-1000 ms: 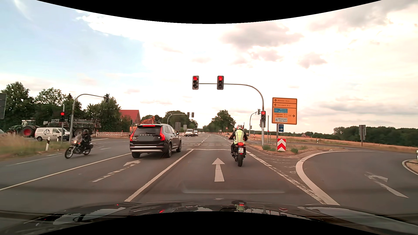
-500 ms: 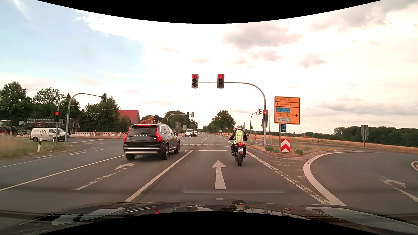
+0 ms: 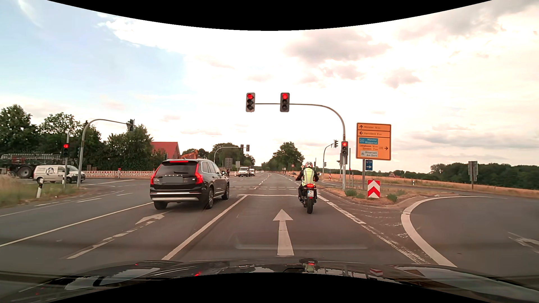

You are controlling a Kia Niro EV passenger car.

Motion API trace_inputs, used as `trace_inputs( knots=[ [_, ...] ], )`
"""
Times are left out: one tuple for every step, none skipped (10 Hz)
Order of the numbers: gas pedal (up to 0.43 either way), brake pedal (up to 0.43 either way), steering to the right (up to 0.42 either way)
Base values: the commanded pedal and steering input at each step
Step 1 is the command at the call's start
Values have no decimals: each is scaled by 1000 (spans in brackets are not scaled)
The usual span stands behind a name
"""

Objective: Follow the waypoints while adhering to traffic rules and regulations

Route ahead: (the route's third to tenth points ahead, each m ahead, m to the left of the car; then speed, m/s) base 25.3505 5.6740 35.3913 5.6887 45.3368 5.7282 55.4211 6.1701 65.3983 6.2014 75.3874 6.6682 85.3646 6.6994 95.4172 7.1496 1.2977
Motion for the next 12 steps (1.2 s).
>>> trace_inputs(
  knots=[
    [0,73,0],
    [0,67,0],
    [0,61,0],
    [0,55,-1],
    [0,49,-1],
    [0,43,-1],
    [0,37,-1],
    [0,30,-1],
    [0,30,-1],
    [0,30,0],
    [0,30,2],
    [0,30,5]
  ],
)
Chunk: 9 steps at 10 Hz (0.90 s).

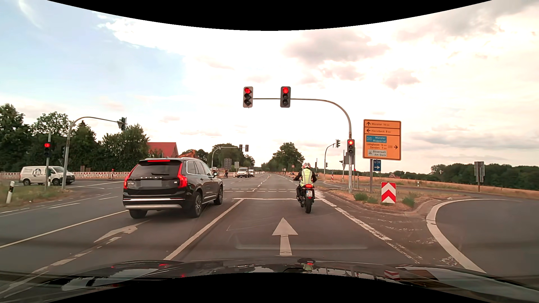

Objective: Follow the waypoints while adhering to traffic rules and regulations

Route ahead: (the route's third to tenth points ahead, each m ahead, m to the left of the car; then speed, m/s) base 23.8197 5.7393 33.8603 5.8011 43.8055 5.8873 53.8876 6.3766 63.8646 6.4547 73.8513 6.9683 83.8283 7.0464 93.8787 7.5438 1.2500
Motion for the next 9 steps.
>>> trace_inputs(
  knots=[
    [0,30,6],
    [0,30,8],
    [0,30,10],
    [0,30,12],
    [0,30,12],
    [0,30,13],
    [0,30,13],
    [0,30,15],
    [0,30,15]
  ],
)
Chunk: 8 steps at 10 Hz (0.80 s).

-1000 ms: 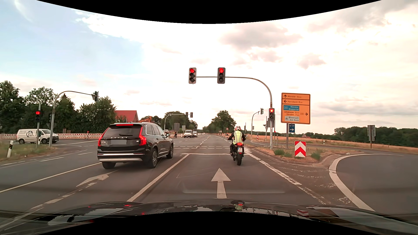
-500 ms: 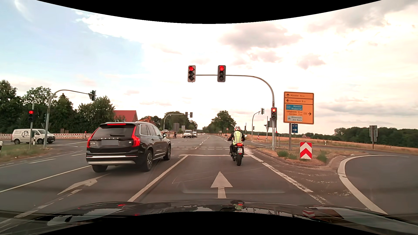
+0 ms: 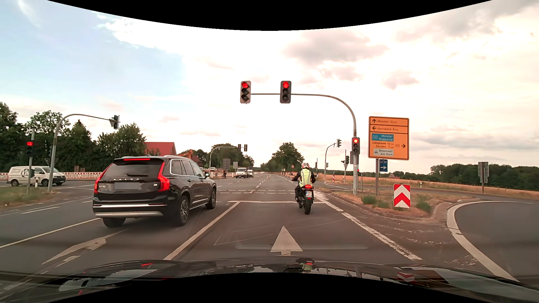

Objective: Follow the waypoints while adhering to traffic rules and regulations

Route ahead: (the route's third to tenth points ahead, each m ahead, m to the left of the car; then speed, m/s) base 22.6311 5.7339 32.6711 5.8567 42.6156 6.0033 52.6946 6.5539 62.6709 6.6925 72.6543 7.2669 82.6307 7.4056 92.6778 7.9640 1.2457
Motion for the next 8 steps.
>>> trace_inputs(
  knots=[
    [0,30,15],
    [0,30,16],
    [0,37,17],
    [0,37,18],
    [0,37,18],
    [0,37,17],
    [0,37,17],
    [0,37,16]
  ],
)
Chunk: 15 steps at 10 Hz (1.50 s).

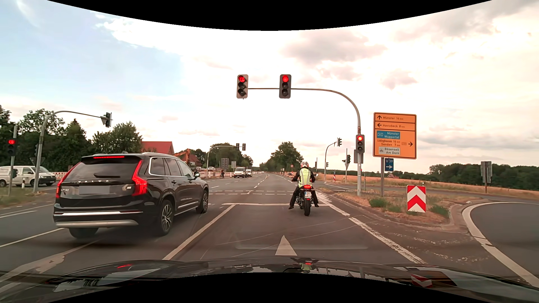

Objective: Follow the waypoints while adhering to traffic rules and regulations

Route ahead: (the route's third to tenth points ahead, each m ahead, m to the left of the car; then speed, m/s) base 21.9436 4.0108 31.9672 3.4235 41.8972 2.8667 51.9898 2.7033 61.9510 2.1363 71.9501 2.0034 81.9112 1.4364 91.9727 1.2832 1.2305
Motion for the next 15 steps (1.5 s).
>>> trace_inputs(
  knots=[
    [0,37,16],
    [0,37,16],
    [0,43,16],
    [0,43,15],
    [0,43,14],
    [0,49,14],
    [0,55,14],
    [0,55,14],
    [0,55,14],
    [0,61,14],
    [0,61,13],
    [0,73,13],
    [0,73,12],
    [0,73,12],
    [0,79,11]
  ],
)
